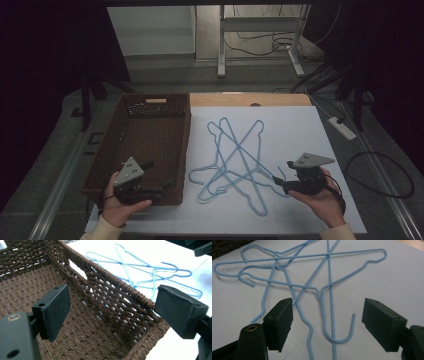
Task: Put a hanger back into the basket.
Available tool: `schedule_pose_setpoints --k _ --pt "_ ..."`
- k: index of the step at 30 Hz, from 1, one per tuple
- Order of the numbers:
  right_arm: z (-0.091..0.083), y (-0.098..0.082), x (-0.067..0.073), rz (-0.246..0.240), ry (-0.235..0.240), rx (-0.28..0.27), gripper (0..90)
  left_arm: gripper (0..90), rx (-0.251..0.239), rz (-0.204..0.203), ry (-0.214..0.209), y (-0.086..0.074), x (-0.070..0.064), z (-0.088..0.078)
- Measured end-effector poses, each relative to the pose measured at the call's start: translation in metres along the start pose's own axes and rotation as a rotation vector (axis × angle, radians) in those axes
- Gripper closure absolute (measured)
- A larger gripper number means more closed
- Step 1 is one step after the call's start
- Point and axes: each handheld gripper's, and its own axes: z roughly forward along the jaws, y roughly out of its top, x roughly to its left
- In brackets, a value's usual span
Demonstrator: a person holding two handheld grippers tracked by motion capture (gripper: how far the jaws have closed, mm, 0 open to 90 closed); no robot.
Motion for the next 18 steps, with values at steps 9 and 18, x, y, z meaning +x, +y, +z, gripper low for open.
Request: schedule_pose_setpoints --k 9,18 --pt "0.026 0.020 -0.003 -0.051 0.010 0.147 28.7 13.7 -0.004 0.000 -0.011 0.003 0.000 0.002" --pt "0.052 0.026 -0.005 -0.106 0.041 0.263 33.9 13.9 0.005 0.015 -0.005 0.004 -0.003 0.004"
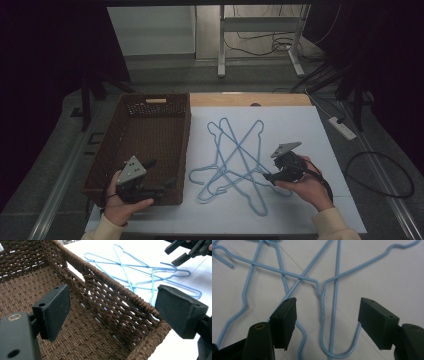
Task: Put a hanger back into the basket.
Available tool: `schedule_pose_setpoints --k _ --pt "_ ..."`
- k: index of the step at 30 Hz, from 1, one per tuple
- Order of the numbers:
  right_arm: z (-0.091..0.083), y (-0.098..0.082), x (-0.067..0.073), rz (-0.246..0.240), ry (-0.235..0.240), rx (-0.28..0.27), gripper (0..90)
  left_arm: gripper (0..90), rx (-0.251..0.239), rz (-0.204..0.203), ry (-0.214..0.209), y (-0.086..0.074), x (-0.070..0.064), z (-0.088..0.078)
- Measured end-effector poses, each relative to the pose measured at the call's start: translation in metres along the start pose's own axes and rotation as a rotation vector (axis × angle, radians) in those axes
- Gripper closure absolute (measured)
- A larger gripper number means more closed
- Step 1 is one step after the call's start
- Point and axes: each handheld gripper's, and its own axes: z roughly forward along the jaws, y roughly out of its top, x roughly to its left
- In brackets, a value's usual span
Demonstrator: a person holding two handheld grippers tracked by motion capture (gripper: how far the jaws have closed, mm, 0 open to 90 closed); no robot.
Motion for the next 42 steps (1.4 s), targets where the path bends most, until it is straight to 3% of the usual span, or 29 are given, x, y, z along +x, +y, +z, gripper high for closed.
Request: schedule_pose_setpoints --k 12,15,24,33,34,42 --pt "0.026 0.014 0.000 -0.071 0.032 0.124 51.9 13.9 -0.006 0.007 0.012 0.001 -0.002 -0.003" --pt "0.030 0.016 0.001 -0.080 0.016 0.153 57.5 14.0 -0.004 0.011 0.015 0.001 -0.002 -0.002" --pt "0.040 0.019 0.001 -0.093 0.035 0.217 67.7 14.5 -0.018 0.019 0.027 0.003 -0.004 -0.003" --pt "0.044 0.025 0.000 -0.071 0.068 0.246 78.7 14.8 -0.012 0.024 0.022 0.003 -0.006 -0.002" --pt "0.044 0.025 0.000 -0.063 0.084 0.251 83.4 14.8 -0.012 0.024 0.022 0.003 -0.007 -0.002" --pt "0.044 0.027 0.003 -0.078 0.059 0.255 86.4 14.9 -0.016 0.025 0.017 0.004 -0.008 -0.003"
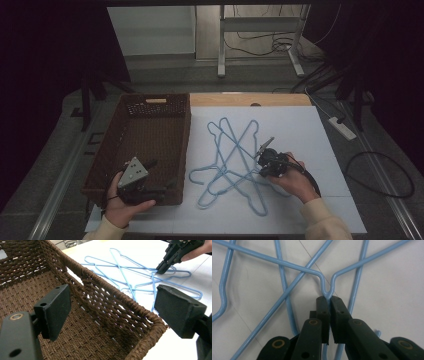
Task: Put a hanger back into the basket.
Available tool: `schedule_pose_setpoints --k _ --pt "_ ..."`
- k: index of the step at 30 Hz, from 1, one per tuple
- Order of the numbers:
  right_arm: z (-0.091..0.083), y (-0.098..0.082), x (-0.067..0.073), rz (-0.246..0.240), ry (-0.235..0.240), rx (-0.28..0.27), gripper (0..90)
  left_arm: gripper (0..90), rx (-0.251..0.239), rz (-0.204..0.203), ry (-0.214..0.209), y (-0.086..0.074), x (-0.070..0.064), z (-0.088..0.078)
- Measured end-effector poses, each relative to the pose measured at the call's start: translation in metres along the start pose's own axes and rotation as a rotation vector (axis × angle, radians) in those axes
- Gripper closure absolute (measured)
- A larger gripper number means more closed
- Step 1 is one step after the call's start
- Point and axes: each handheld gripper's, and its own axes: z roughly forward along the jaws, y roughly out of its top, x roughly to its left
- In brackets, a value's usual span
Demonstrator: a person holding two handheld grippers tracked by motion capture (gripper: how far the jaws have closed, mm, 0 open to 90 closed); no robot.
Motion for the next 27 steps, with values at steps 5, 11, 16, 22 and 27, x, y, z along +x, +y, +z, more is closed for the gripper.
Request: schedule_pose_setpoints --k 5,11,16,22,27 --pt "-0.003 -0.001 0.000 0.004 -0.021 -0.007 86.5 15.0 -0.012 -0.005 -0.012 0.003 -0.002 -0.003" --pt "-0.010 -0.005 -0.004 0.029 -0.013 -0.052 86.5 15.1 -0.016 0.012 -0.014 0.008 -0.009 -0.005" --pt "-0.022 -0.011 -0.007 0.053 0.003 -0.101 86.5 15.2 -0.003 0.027 -0.012 0.010 -0.015 -0.003" --pt "-0.030 -0.015 -0.008 0.072 0.002 -0.135 86.6 15.5 0.001 0.029 -0.009 0.012 -0.018 -0.002" --pt "-0.037 -0.017 -0.007 0.070 -0.002 -0.160 86.6 15.7 0.011 0.044 -0.020 0.019 -0.028 -0.001"
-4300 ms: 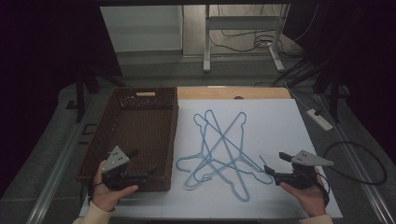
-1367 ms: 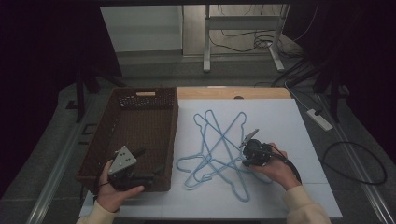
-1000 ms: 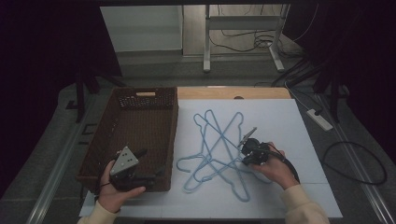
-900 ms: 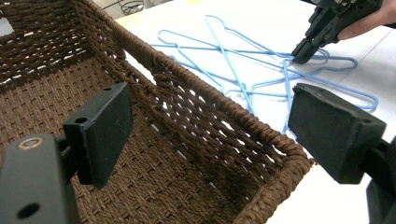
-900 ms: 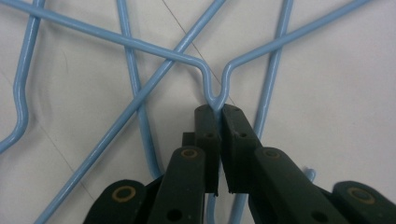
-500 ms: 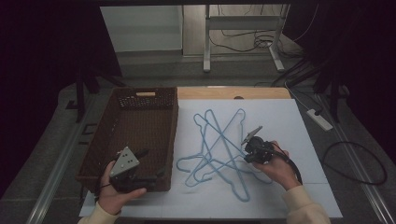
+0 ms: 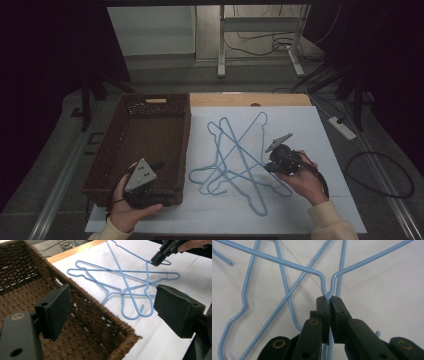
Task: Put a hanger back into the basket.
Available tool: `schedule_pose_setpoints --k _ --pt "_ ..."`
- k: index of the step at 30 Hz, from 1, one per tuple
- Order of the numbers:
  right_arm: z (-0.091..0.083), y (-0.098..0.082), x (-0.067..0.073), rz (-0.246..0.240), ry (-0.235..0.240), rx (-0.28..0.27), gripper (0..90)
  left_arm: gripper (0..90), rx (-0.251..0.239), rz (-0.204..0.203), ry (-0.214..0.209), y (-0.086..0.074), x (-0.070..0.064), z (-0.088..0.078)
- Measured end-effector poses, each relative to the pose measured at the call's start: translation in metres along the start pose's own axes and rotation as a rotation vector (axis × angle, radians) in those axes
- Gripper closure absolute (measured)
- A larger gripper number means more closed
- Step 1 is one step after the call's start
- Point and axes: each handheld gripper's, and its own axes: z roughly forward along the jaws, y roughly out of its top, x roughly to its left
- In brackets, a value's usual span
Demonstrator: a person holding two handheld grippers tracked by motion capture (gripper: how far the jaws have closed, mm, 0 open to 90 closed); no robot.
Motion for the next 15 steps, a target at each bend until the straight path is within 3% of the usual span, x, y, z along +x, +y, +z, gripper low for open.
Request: schedule_pose_setpoints --k 15 --pt "-0.015 -0.001 0.001 0.004 -0.005 -0.048 86.6 16.5 0.030 0.006 -0.028 0.014 -0.010 0.020"
